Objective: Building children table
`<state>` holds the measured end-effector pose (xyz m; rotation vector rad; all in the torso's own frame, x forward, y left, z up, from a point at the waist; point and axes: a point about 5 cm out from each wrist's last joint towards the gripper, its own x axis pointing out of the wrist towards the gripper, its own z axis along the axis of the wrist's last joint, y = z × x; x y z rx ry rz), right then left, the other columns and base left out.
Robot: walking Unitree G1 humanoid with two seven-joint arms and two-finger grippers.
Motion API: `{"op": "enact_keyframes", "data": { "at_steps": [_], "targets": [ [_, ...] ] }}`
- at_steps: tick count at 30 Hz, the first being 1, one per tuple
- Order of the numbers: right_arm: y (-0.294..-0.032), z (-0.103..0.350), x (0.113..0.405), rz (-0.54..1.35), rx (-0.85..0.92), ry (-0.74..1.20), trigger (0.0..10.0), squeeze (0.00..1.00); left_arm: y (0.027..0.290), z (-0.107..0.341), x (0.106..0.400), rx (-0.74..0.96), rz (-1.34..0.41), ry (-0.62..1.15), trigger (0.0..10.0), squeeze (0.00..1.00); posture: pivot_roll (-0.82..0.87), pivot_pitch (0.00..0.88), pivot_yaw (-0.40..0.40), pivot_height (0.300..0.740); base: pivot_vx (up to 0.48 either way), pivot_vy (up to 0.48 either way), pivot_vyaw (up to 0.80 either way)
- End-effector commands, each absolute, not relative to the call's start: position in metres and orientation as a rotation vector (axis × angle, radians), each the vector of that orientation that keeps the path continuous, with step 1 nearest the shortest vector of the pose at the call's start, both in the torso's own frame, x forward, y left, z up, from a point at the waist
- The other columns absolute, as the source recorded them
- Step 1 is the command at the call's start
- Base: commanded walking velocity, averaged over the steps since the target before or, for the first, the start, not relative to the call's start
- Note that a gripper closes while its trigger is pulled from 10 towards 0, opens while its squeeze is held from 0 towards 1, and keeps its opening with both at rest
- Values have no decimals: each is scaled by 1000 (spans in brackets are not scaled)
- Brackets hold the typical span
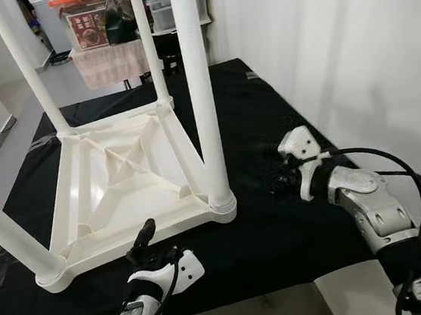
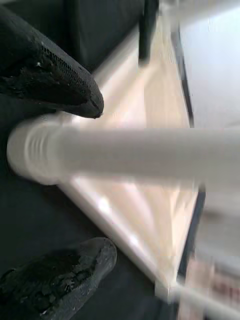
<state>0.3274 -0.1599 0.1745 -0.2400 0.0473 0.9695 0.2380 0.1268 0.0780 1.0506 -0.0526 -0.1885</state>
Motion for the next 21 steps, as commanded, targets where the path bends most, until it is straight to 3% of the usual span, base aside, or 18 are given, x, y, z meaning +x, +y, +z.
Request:
{"op": "enact_keyframes", "data": {
  "at_steps": [1, 7, 21],
  "targets": [
    [-156, 177, 326, 1048, -235, 53, 10000, 0, 133, 74, 238, 1068, -195, -28, 10000, 0, -83, 0, 45, 740, 0, 0, 0],
    [-154, 179, 331, 1105, -214, 92, 10000, 0, 132, 75, 238, 1067, -193, -30, 10000, 0, -73, 0, 33, 740, 0, 0, 0],
    [-109, 205, 347, 1361, -89, 45, 10000, 0, 134, 74, 236, 1068, -193, -29, 10000, 0, -95, 0, 59, 740, 0, 0, 0]
  ]
}}
